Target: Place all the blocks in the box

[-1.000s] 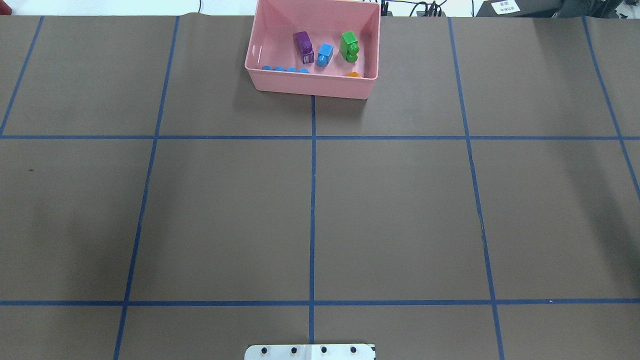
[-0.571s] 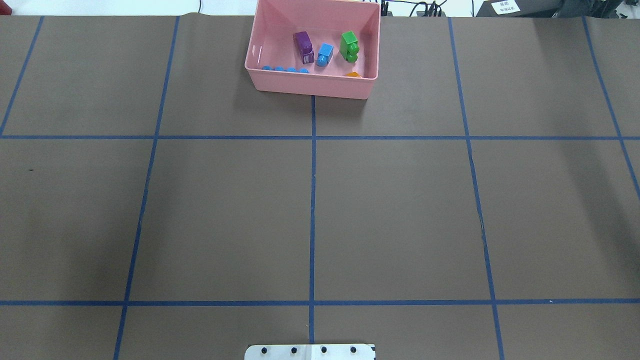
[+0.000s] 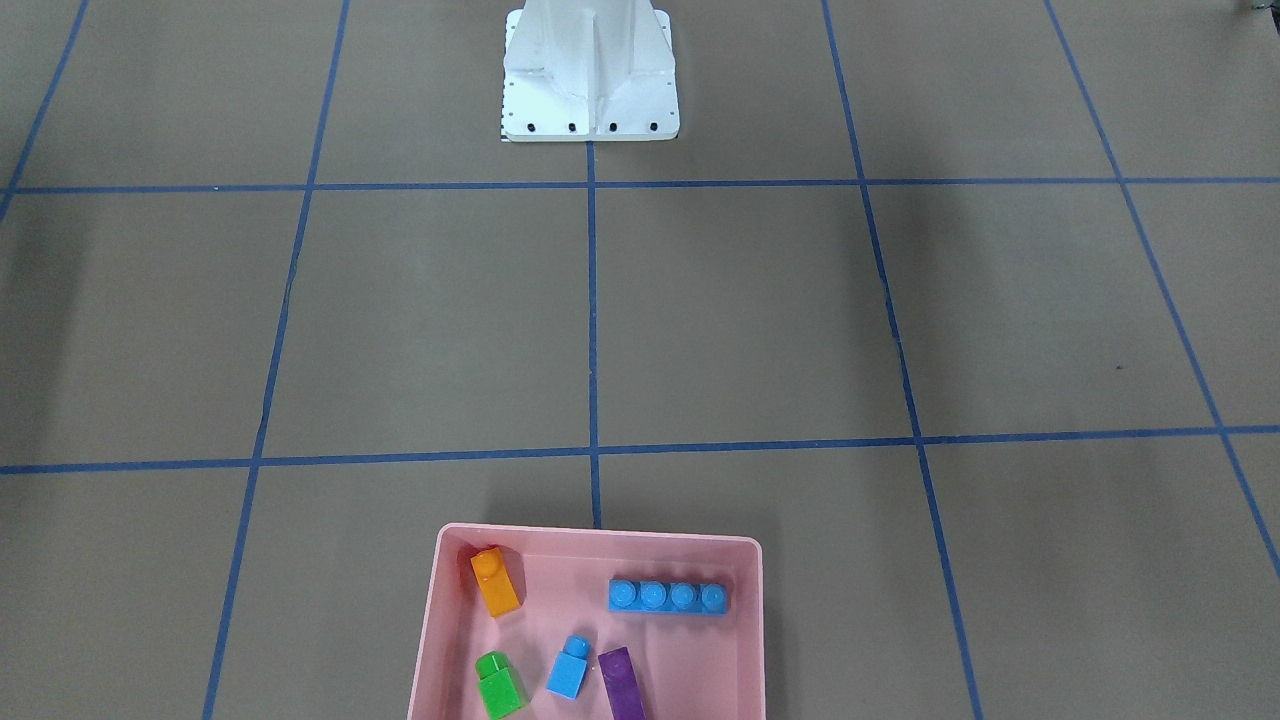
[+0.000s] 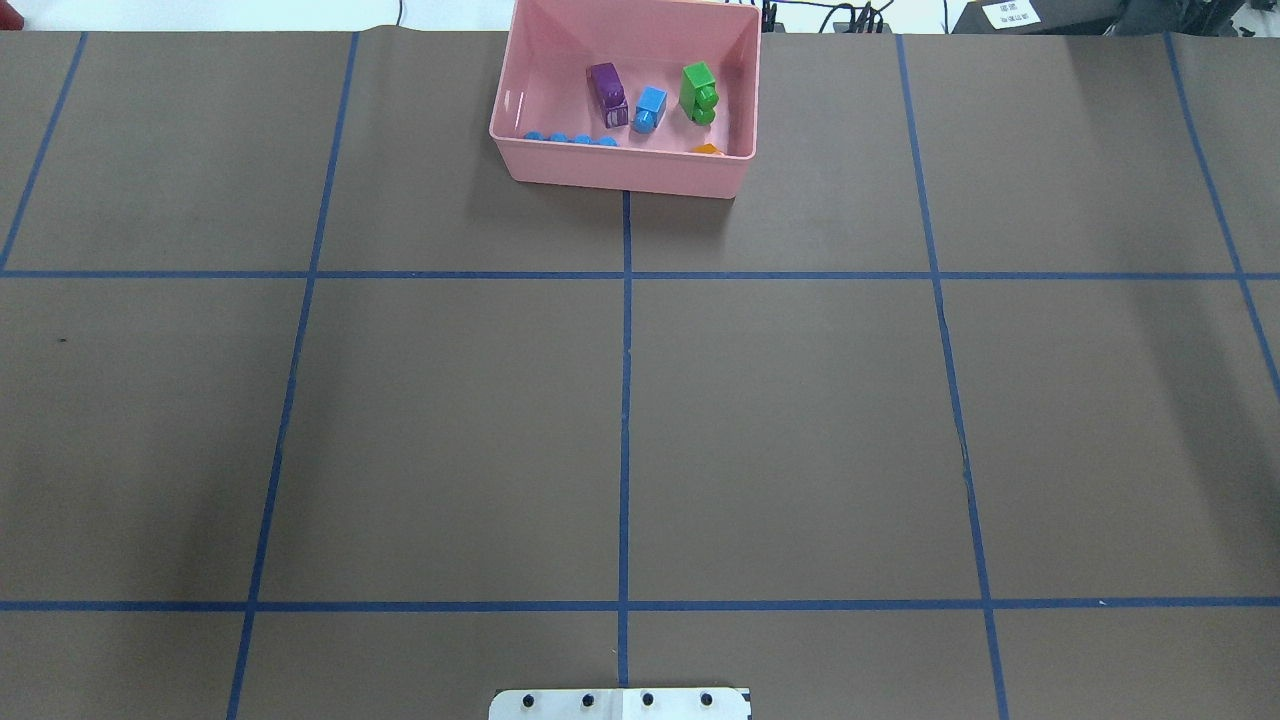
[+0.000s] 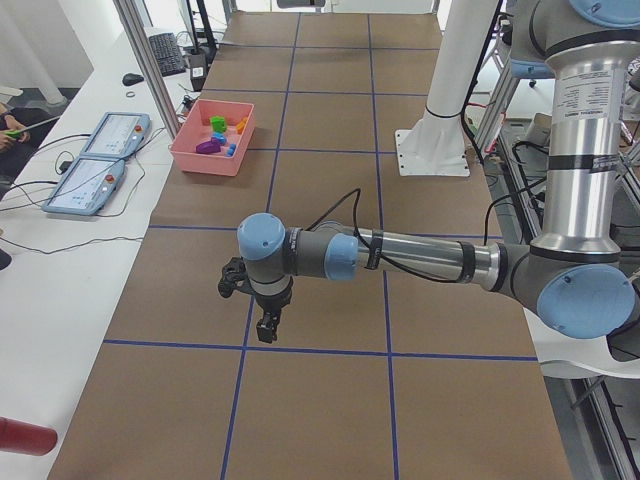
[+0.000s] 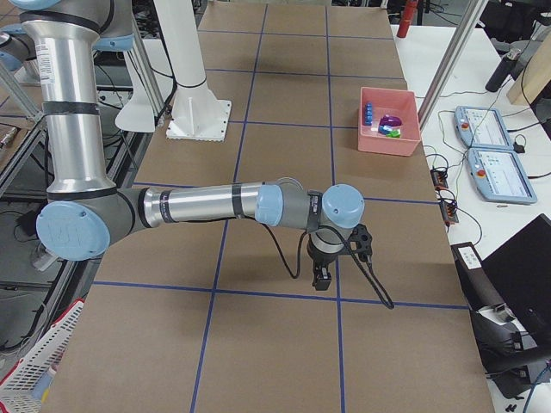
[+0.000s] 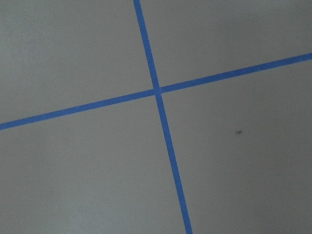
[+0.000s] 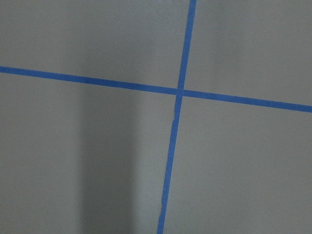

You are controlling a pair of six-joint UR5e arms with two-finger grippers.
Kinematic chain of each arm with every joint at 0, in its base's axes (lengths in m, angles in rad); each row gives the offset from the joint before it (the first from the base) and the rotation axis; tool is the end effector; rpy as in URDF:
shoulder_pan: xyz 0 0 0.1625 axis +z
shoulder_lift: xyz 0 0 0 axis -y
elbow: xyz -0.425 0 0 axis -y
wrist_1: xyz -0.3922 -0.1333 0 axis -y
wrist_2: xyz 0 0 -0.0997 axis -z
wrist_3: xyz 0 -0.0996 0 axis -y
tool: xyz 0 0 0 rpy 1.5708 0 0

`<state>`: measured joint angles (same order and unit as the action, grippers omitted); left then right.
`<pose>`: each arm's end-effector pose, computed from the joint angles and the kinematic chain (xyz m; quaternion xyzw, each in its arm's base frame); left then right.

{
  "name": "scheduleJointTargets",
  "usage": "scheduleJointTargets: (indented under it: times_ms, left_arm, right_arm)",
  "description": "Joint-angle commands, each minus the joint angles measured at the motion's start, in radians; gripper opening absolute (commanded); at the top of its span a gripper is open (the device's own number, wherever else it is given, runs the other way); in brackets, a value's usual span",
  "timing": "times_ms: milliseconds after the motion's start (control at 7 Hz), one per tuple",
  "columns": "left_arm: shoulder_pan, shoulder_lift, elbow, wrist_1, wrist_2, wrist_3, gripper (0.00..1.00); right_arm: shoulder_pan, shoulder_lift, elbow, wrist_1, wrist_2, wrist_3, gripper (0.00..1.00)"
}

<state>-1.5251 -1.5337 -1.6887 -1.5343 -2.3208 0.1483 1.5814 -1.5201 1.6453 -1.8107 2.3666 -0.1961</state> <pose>-0.0435 -0.4805 0.6239 0.0394 0.3646 0.0982 0.9251 0.0675 -0.5010 0.6186 -0.0126 -0.3902 -0.0631 0.9185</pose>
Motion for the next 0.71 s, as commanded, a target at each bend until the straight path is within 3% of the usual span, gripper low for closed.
scheduleJointTargets:
  times_ms: [0, 571]
  left_arm:
    - [-0.023, 0.007, 0.007, -0.018, -0.012, 0.004, 1.00]
    - [-0.067, -0.023, 0.037, -0.017, -0.011, 0.051, 1.00]
  right_arm:
    - [0.000, -0.026, -0.002, 0.001, 0.032, 0.000, 1.00]
    - [0.000, -0.029, 0.008, 0.002, 0.036, 0.000, 1.00]
